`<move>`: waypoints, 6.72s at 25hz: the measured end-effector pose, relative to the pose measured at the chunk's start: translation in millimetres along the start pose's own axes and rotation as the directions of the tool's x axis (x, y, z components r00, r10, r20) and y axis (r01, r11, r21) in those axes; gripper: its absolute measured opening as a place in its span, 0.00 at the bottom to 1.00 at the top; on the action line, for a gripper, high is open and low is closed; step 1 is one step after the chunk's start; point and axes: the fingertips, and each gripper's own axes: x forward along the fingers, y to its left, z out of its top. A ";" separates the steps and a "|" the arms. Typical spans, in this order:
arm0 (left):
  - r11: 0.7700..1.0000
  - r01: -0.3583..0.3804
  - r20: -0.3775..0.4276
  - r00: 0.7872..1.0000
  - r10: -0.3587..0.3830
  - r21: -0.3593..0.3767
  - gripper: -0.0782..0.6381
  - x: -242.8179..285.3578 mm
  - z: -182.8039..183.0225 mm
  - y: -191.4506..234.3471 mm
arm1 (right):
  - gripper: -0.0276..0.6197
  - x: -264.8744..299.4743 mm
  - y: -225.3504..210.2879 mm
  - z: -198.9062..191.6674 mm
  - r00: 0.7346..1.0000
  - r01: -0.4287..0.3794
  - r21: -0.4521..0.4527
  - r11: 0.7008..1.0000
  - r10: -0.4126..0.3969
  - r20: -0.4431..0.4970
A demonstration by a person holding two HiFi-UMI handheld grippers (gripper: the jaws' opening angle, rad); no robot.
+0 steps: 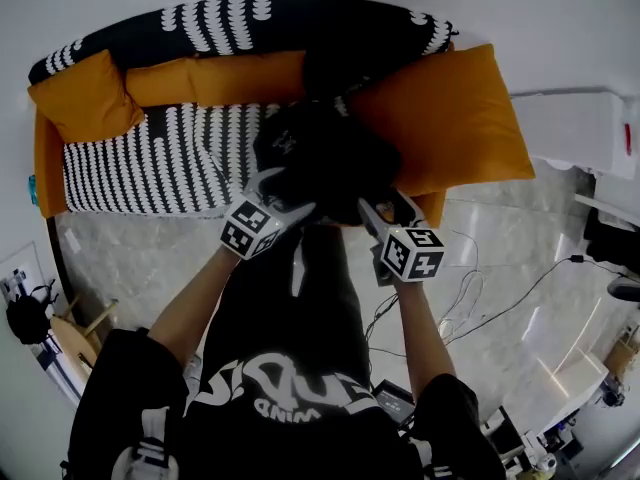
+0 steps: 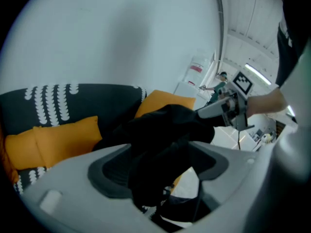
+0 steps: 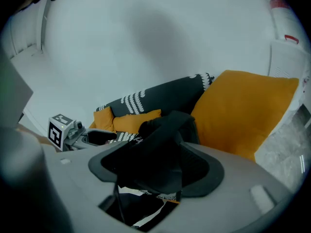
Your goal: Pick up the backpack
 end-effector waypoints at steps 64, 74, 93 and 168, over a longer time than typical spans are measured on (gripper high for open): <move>0.969 0.154 0.047 0.988 -0.147 -0.194 0.18 37.3 -31.0 21.7 | 0.13 23.6 52.2 -21.6 0.932 -0.337 0.051 0.940 0.325 0.158; 0.963 0.116 0.159 0.984 -0.078 -0.245 0.17 -32.6 28.5 11.1 | 0.12 -15.5 75.2 25.3 0.923 -0.336 0.066 0.939 0.315 0.219; 0.980 0.032 0.391 0.919 0.048 -0.196 0.17 -163.1 135.4 -112.1 | 0.12 -174.8 146.1 101.6 0.797 -0.520 -0.099 0.848 0.524 0.300; 0.976 -0.060 0.506 0.847 0.160 -0.209 0.17 -288.4 -89.8 -449.0 | 0.14 -421.6 241.4 -224.5 0.772 -0.516 -0.335 0.788 0.597 0.215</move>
